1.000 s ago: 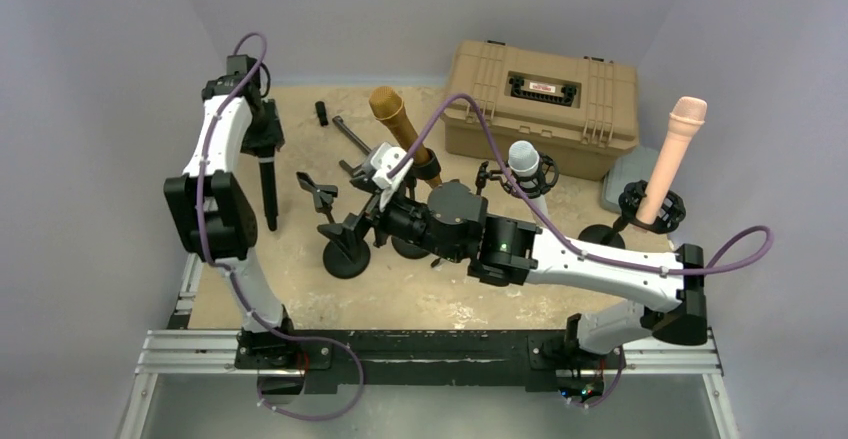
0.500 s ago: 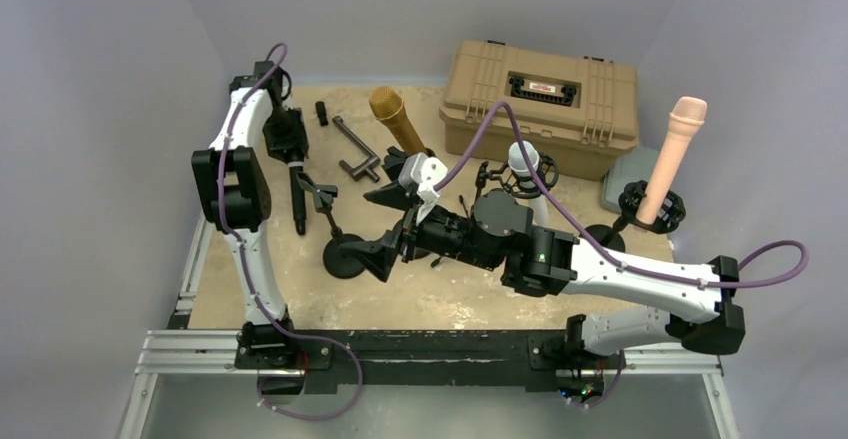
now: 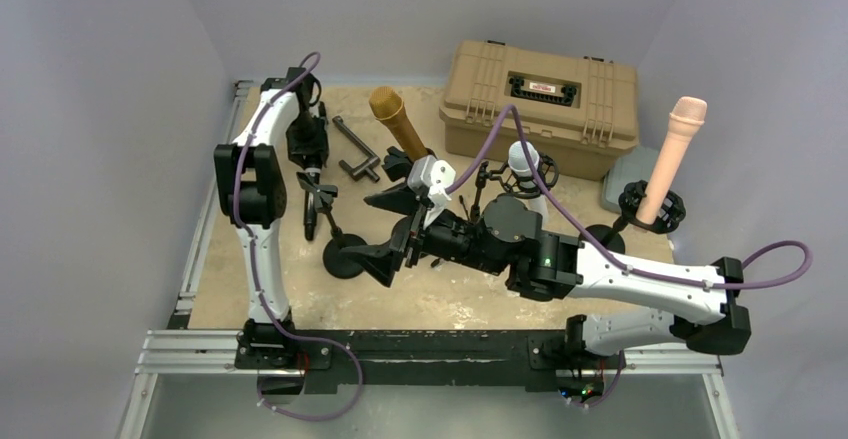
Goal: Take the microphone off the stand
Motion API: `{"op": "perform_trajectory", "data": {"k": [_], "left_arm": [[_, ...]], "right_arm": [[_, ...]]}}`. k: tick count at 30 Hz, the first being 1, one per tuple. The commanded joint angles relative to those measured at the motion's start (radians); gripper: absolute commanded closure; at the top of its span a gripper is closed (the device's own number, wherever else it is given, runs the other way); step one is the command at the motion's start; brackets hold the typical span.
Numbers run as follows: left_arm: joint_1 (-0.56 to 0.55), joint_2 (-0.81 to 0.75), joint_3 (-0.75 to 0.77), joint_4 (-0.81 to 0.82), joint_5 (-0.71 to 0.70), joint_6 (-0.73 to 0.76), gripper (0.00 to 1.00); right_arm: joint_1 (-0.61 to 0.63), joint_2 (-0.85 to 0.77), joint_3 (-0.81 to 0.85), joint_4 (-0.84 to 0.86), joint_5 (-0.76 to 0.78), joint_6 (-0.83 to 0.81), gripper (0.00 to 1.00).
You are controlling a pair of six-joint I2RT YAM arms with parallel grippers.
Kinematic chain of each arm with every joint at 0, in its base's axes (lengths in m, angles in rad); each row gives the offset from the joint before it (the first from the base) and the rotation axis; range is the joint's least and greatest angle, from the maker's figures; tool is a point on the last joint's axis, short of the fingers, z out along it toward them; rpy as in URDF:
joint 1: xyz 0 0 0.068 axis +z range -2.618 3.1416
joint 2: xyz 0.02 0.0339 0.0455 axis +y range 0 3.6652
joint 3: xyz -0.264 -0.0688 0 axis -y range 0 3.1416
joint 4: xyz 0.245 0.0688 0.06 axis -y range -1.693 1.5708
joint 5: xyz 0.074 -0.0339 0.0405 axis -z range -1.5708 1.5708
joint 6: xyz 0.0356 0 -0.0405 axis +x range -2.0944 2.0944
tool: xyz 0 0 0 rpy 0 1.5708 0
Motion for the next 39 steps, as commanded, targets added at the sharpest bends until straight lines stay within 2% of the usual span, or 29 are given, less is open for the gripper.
{"op": "perform_trajectory", "data": {"k": [1, 3, 5, 7, 22, 29, 36, 39], "left_arm": [[0.011, 0.008, 0.039, -0.008, -0.036, -0.013, 0.63], [0.009, 0.013, 0.044, -0.013, -0.031, -0.015, 0.56], [0.009, 0.005, 0.037, -0.004, -0.026, -0.017, 0.45], [0.009, 0.005, 0.033, -0.001, -0.027, -0.017, 0.40], [0.010, -0.060, 0.010, 0.011, -0.015, -0.023, 0.34], [0.017, -0.239, -0.035, 0.021, -0.024, -0.032, 0.33], [0.063, -0.501, -0.151, 0.052, -0.046, -0.051, 0.33], [0.083, -0.644, -0.208, 0.071, -0.029, -0.071, 0.33]], "right_arm": [[0.006, -0.024, -0.013, 0.065, 0.011, 0.024, 0.08], [0.010, -0.023, -0.022, 0.079, 0.013, 0.029, 0.08], [0.013, -0.018, -0.019, 0.088, 0.021, 0.034, 0.08], [0.021, -0.011, -0.010, 0.088, 0.028, 0.033, 0.08], [0.067, 0.007, 0.036, 0.035, 0.112, 0.018, 0.09], [0.067, 0.000, 0.063, -0.087, 0.258, 0.038, 0.09], [0.067, -0.044, 0.051, -0.181, 0.345, 0.078, 0.09], [0.066, -0.053, 0.053, -0.236, 0.438, 0.115, 0.09]]}}
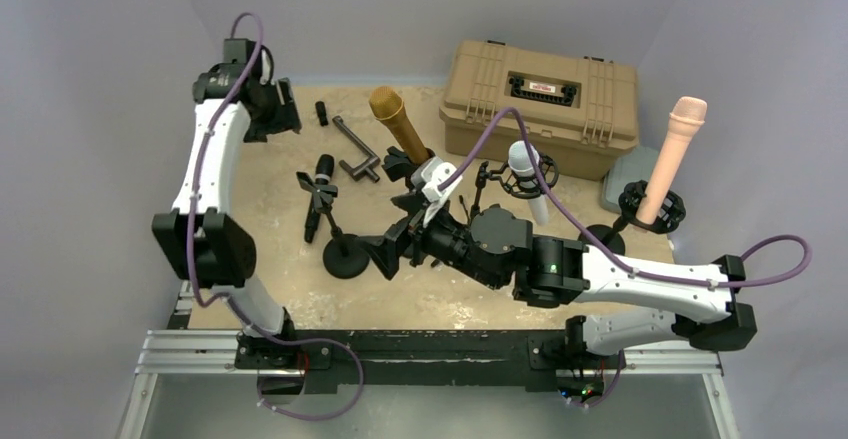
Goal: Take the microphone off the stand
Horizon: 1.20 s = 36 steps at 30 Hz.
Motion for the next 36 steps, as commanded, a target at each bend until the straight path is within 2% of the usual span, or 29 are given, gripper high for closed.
{"op": "perform_trajectory", "data": {"k": [1, 4, 7, 12, 15, 17, 20, 22, 23, 28, 32, 36], "left_arm": [[0.038, -0.216, -0.073, 0.044, -0.001, -0.045, 0.33], [0.041, -0.393, -0.111, 0.075, 0.036, -0.070, 0.33], [0.041, -0.555, -0.160, 0.160, 0.204, -0.111, 0.31], [0.037, -0.785, -0.355, 0.532, 0.638, -0.189, 0.24], [0.006, -0.844, -0.454, 0.725, 0.799, -0.267, 0.18], [-0.053, -0.843, -0.458, 0.758, 0.826, -0.290, 0.14], [-0.209, -0.836, -0.423, 0.695, 0.677, -0.285, 0.08], [-0.272, -0.849, -0.428, 0.633, 0.455, -0.352, 0.09], [-0.299, -0.866, -0.443, 0.631, 0.385, -0.396, 0.09], [-0.501, -0.891, -0.459, 0.617, 0.041, -0.406, 0.05], [-0.616, -0.843, -0.431, 0.602, -0.084, -0.400, 0.05], [-0.679, -0.807, -0.421, 0.617, -0.122, -0.397, 0.06]], "right_arm": [[0.004, -0.049, 0.035, -0.086, 0.171, 0.075, 0.09], [0.003, -0.045, 0.054, -0.147, 0.256, 0.127, 0.09], [0.002, -0.034, 0.081, -0.214, 0.341, 0.173, 0.09], [0.002, -0.037, 0.084, -0.253, 0.358, 0.177, 0.09], [0.002, -0.063, 0.064, -0.255, 0.361, 0.177, 0.09], [0.002, -0.081, 0.055, -0.258, 0.364, 0.181, 0.09], [0.002, -0.101, 0.054, -0.274, 0.364, 0.189, 0.09], [0.002, -0.113, 0.053, -0.282, 0.365, 0.194, 0.09], [0.002, -0.119, 0.050, -0.285, 0.367, 0.197, 0.09], [0.002, -0.151, 0.035, -0.285, 0.369, 0.209, 0.09], [0.002, -0.165, 0.028, -0.276, 0.370, 0.210, 0.09], [0.002, -0.162, 0.040, -0.286, 0.380, 0.215, 0.09]]}}
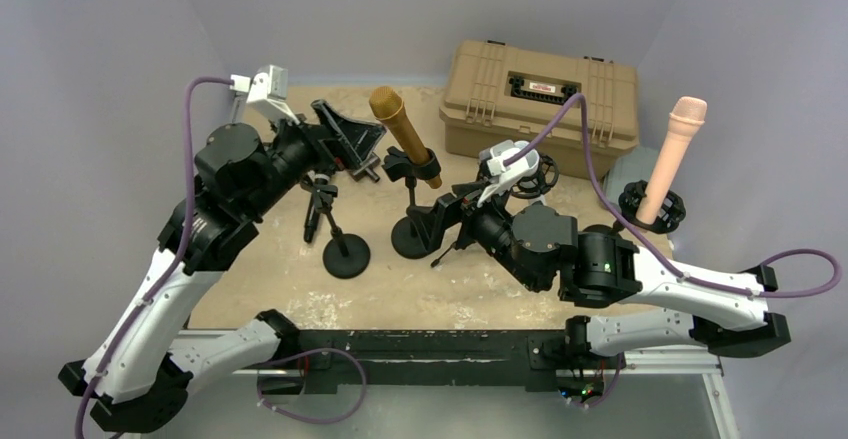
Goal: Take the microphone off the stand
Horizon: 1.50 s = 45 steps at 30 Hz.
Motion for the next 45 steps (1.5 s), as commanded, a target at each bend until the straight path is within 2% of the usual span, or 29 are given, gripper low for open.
{"op": "perform_trajectory", "data": {"k": [1, 4, 7, 12, 20, 25, 28, 31, 33, 39, 45], "left_arm": [[-0.059, 0.049, 0.040, 0.028, -0.143, -0.009, 0.06], [-0.098, 0.074, 0.061, 0.024, -0.194, -0.004, 0.05], [-0.154, 0.101, 0.073, 0.019, -0.286, 0.000, 0.01], [-0.222, 0.132, 0.077, 0.027, -0.423, -0.002, 0.04], [-0.255, 0.197, 0.112, 0.039, -0.427, -0.013, 0.12], [-0.257, 0.173, 0.125, 0.005, -0.387, 0.024, 0.03], [-0.255, 0.104, 0.102, -0.007, -0.360, 0.077, 0.00], [-0.255, 0.023, 0.079, -0.034, -0.348, 0.144, 0.00], [-0.254, -0.024, 0.082, -0.079, -0.345, 0.191, 0.00], [-0.253, -0.160, 0.081, -0.201, -0.332, 0.322, 0.00], [-0.253, -0.256, 0.022, -0.255, -0.264, 0.397, 0.00]], "right_arm": [[0.003, -0.008, 0.009, 0.001, 0.049, 0.026, 0.09], [0.002, 0.003, 0.026, -0.021, 0.065, 0.029, 0.09], [0.003, 0.007, 0.029, -0.026, 0.069, 0.030, 0.09], [0.002, -0.001, 0.019, -0.021, 0.066, 0.036, 0.09], [0.002, -0.014, 0.006, -0.036, 0.076, 0.049, 0.09], [0.002, -0.005, 0.036, -0.035, 0.095, 0.004, 0.09], [-0.019, 0.052, 0.108, -0.093, 0.108, -0.015, 0.08], [-0.098, 0.149, 0.232, -0.174, 0.057, -0.022, 0.08], [-0.138, 0.199, 0.292, -0.188, 0.005, -0.054, 0.08], [-0.220, 0.339, 0.459, -0.213, -0.019, -0.171, 0.07], [-0.227, 0.509, 0.645, -0.249, 0.025, -0.306, 0.17]]}}
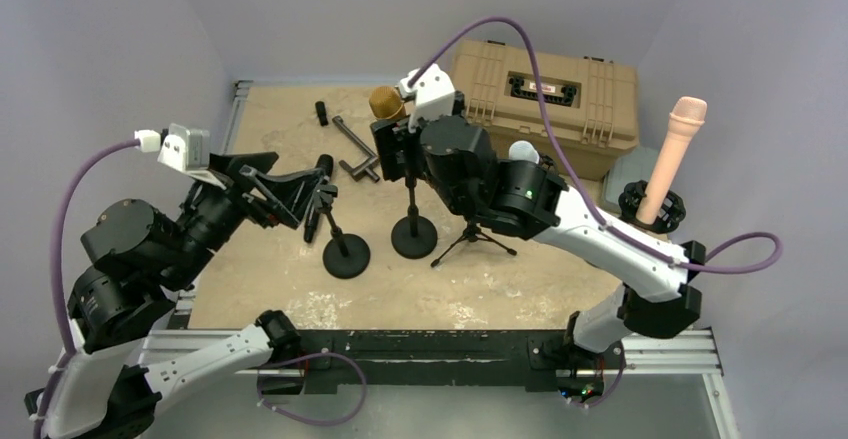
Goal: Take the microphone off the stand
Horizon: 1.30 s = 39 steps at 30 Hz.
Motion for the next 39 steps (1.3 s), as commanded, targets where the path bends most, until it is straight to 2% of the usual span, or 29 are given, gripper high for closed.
{"op": "perform_trajectory", "data": {"k": [1, 6, 14, 19, 20, 24, 31, 36, 39], "left_arm": [[-0.003, -0.017, -0.041, -0.084, 0.041, 0.089, 0.00], [-0.004, -0.044, -0.069, -0.111, 0.040, 0.068, 0.00], [-0.003, -0.059, -0.103, -0.120, 0.040, 0.046, 0.00], [-0.003, -0.052, -0.096, -0.143, 0.076, 0.016, 0.00], [-0.003, -0.056, -0.101, -0.142, 0.088, 0.012, 0.00], [-0.003, -0.071, -0.124, -0.131, 0.131, 0.027, 0.00], [-0.003, -0.076, -0.144, -0.101, 0.199, 0.066, 0.00], [-0.003, -0.109, -0.211, -0.049, 0.222, 0.070, 0.00], [-0.003, -0.132, -0.269, 0.004, 0.247, 0.074, 0.00]], "right_arm": [[-0.003, 0.100, 0.146, -0.044, 0.042, -0.131, 0.20], [-0.003, 0.204, 0.259, -0.111, 0.170, -0.151, 0.33], [0.002, 0.241, 0.263, -0.131, 0.312, -0.115, 0.46], [0.008, 0.230, 0.223, -0.103, 0.373, -0.128, 0.70], [0.008, 0.222, 0.202, -0.076, 0.371, -0.147, 0.71], [0.008, 0.171, 0.110, 0.062, 0.253, -0.289, 0.78], [-0.003, 0.076, -0.021, 0.207, -0.015, -0.448, 0.94], [-0.024, 0.000, -0.113, 0.276, -0.232, -0.551, 1.00], [-0.039, -0.051, -0.170, 0.313, -0.360, -0.595, 1.00]]}}
